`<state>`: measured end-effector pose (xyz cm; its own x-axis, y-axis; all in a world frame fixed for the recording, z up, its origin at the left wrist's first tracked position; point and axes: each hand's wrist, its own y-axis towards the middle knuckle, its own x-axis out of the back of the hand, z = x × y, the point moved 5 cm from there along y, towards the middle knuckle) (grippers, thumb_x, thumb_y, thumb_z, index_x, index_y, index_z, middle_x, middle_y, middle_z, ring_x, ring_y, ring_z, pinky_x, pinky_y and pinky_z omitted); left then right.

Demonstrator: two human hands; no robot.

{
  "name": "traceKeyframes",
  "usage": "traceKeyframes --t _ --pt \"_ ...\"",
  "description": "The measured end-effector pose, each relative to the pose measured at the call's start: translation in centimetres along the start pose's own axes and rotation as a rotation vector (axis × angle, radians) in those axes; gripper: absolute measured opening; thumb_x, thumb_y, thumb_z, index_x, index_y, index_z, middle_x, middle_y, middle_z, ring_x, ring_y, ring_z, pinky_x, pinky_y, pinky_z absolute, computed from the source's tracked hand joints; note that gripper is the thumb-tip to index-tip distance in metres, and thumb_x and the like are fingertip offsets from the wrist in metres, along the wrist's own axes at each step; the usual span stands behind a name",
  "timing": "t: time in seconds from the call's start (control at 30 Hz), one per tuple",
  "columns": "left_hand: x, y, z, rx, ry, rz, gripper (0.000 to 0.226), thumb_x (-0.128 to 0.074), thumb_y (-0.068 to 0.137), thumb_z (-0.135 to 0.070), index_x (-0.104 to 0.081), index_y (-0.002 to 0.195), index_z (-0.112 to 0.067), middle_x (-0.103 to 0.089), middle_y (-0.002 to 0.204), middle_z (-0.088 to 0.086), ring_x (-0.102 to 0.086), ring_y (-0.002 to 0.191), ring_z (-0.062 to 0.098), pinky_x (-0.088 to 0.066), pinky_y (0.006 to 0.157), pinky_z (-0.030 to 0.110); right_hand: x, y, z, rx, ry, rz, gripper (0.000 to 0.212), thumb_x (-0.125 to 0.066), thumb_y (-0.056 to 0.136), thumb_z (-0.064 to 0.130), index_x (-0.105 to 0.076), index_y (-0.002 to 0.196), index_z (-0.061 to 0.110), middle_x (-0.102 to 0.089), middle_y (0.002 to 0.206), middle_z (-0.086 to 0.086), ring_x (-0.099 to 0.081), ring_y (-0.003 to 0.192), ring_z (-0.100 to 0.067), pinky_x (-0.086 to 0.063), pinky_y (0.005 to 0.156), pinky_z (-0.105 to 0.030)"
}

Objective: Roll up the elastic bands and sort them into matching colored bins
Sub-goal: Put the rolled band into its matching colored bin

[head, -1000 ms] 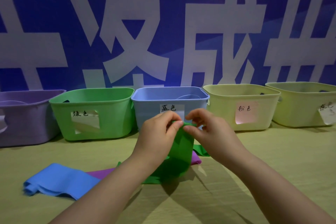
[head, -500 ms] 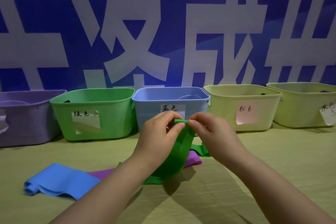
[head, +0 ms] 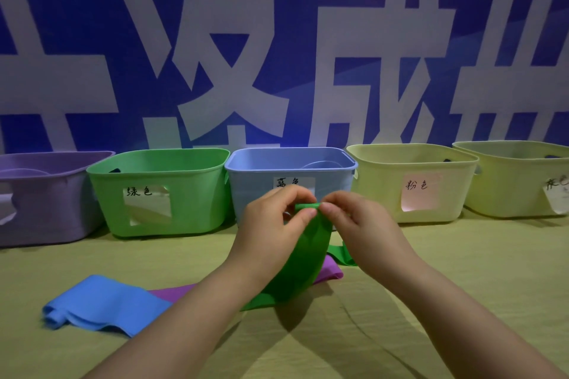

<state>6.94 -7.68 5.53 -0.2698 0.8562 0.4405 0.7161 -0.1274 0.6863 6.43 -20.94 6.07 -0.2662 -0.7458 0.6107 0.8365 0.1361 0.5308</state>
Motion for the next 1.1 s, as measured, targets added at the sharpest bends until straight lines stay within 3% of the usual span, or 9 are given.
traceKeyframes --t 0.17,0.33,0.5,0.67,0.77,0.9,0.97,1.03,1.1 --pt "0.21 0.06 0.2 0.011 0.019 -0.035 0.011 -0.061 0.086 -0.021 -0.059 0.082 -0.031 -0.057 0.072 -0.015 -0.051 0.067 -0.001 -0.037 0.061 0.01 0.03 -0.07 0.13 0.011 0.059 -0.03 0.016 -0.057 0.089 0.03 -0.058 0.104 0.027 -0.055 0.086 0.019 -0.054 0.084 -0.001 -0.045 0.074 -0.017" --pt "0.18 0.05 0.19 0.001 0.022 -0.037 0.008 -0.059 0.087 -0.026 -0.06 0.079 -0.028 -0.051 0.061 -0.018 -0.048 0.061 -0.004 -0.033 0.055 0.013 0.14 0.05 -0.07 0.002 0.049 -0.043 0.011 -0.057 0.089 0.026 -0.062 0.098 0.022 -0.059 0.08 0.014 -0.058 0.083 -0.007 -0.044 0.07 -0.021" --pt "0.08 -0.09 -0.09 0.001 0.001 -0.008 0.013 -0.063 0.085 -0.022 -0.06 0.091 -0.033 -0.06 0.084 -0.019 -0.055 0.079 -0.002 -0.041 0.068 0.009 -0.02 0.03 -0.31 -0.015 0.049 -0.023 0.016 -0.048 0.094 0.03 -0.062 0.095 0.022 -0.055 0.071 0.015 -0.049 0.065 0.002 -0.033 0.053 -0.012" --pt "0.26 -0.05 0.14 0.012 0.004 -0.032 0.006 -0.06 0.087 -0.023 -0.06 0.086 -0.029 -0.057 0.073 -0.017 -0.052 0.07 -0.004 -0.038 0.061 0.007 -0.07 -0.06 -0.04 -0.002 0.121 -0.036 0.015 -0.053 0.091 0.029 -0.059 0.103 0.024 -0.055 0.081 0.02 -0.052 0.077 0.006 -0.042 0.063 -0.008" --pt "0.29 0.02 0.24 0.014 -0.003 -0.036 0.005 -0.058 0.088 -0.026 -0.06 0.083 -0.028 -0.057 0.071 -0.015 -0.052 0.068 -0.003 -0.036 0.058 0.009 -0.12 -0.03 0.06 0.022 0.118 -0.04 0.011 -0.059 0.088 0.025 -0.055 0.098 0.029 -0.056 0.084 0.02 -0.055 0.083 0.002 -0.047 0.073 -0.014" --pt "0.24 -0.06 0.13 0.014 -0.012 -0.03 0.006 -0.059 0.086 -0.03 -0.058 0.081 -0.032 -0.052 0.063 -0.016 -0.049 0.063 -0.004 -0.033 0.055 0.01 -0.15 0.06 -0.11 -0.002 0.11 -0.029 0.003 -0.054 0.091 0.025 -0.056 0.089 0.028 -0.056 0.071 0.016 -0.051 0.065 0.003 -0.038 0.056 -0.009" --pt "0.1 -0.16 -0.06 0.035 -0.049 -0.011 0.007 -0.061 0.085 -0.027 -0.058 0.089 -0.031 -0.053 0.069 -0.019 -0.05 0.067 -0.006 -0.036 0.059 0.008 -0.29 0.01 -0.27 -0.02 0.138 -0.006 0.009 -0.05 0.093 0.027 -0.06 0.091 0.025 -0.059 0.074 0.012 -0.054 0.069 0.0 -0.041 0.059 -0.015" --pt "0.04 -0.16 -0.09 0.031 -0.071 -0.011 0.013 -0.062 0.085 -0.023 -0.057 0.092 -0.034 -0.06 0.083 -0.017 -0.055 0.08 -0.002 -0.045 0.069 0.016 -0.44 0.05 -0.46 -0.04 0.169 0.016 0.017 -0.047 0.094 0.027 -0.063 0.093 0.022 -0.063 0.078 0.007 -0.059 0.076 -0.005 -0.047 0.069 -0.023" --pt "0.11 -0.11 -0.02 0.026 -0.082 -0.021 0.013 -0.062 0.086 -0.022 -0.059 0.09 -0.033 -0.063 0.089 -0.013 -0.058 0.086 0.004 -0.05 0.075 0.026 -0.7 -0.02 -0.46 -0.06 0.248 0.054 0.021 -0.045 0.095 0.028 -0.064 0.088 0.022 -0.063 0.075 0.009 -0.058 0.072 0.002 -0.047 0.068 -0.016"
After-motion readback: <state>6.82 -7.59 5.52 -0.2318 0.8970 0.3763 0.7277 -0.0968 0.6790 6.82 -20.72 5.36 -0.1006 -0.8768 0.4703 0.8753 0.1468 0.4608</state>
